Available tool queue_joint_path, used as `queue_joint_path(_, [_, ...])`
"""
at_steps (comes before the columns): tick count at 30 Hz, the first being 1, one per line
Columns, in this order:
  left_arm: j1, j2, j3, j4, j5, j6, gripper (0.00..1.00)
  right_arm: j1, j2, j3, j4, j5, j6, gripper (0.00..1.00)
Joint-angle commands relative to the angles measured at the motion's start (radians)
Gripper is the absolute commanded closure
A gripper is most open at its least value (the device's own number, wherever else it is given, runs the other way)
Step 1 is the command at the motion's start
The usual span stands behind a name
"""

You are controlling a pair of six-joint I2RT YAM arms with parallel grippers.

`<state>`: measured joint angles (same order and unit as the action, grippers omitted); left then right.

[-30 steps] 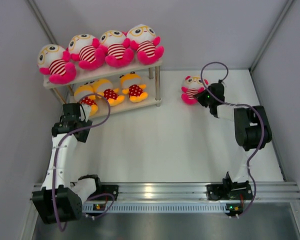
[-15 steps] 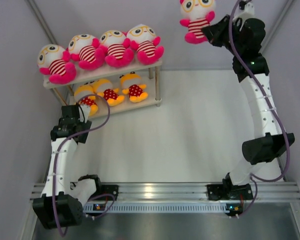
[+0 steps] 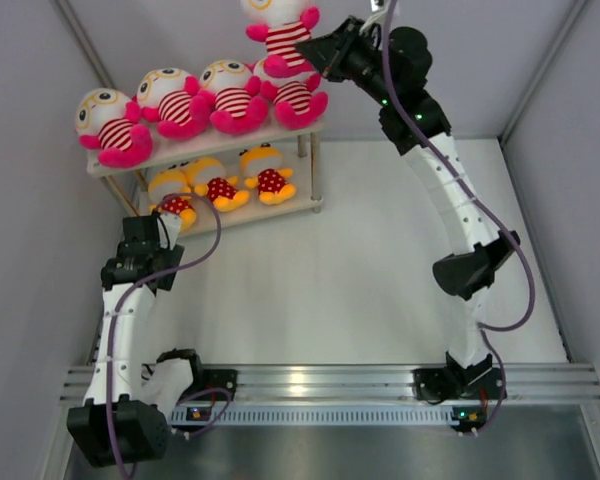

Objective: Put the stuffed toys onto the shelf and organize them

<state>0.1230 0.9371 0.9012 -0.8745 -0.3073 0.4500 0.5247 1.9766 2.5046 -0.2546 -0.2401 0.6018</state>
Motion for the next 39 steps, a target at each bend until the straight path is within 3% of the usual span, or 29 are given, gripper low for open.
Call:
queue_joint_path(1, [-0.003,-0.029,-0.019,-0.004,-0.001,0.016,0.25,0.044,0.079,0.063,0.092,0.044,0.101,1.0])
queue_joint_path(20, [-0.003,-0.024,-0.024,-0.004,0.011,0.015,0.25,0.086,0.096,0.06,0.121,0.038,0.171,1.0])
queue_joint_path(28, [-0.003,-0.029,-0.031,-0.006,0.004,0.015,0.25,0.097,-0.008,0.042,0.088,0.077,0.072,1.0])
queue_joint_path(34, [-0.003,-0.031,-0.045,-0.004,0.017,0.012,0.25,-0.058,-0.134,-0.029,-0.017,0.01,0.072,1.0])
queue_joint_path(39, [-0.005,-0.023,-0.038,-0.004,0.027,0.004,0.25,-0.198,-0.148,-0.076,-0.129,-0.021,0.026,1.0])
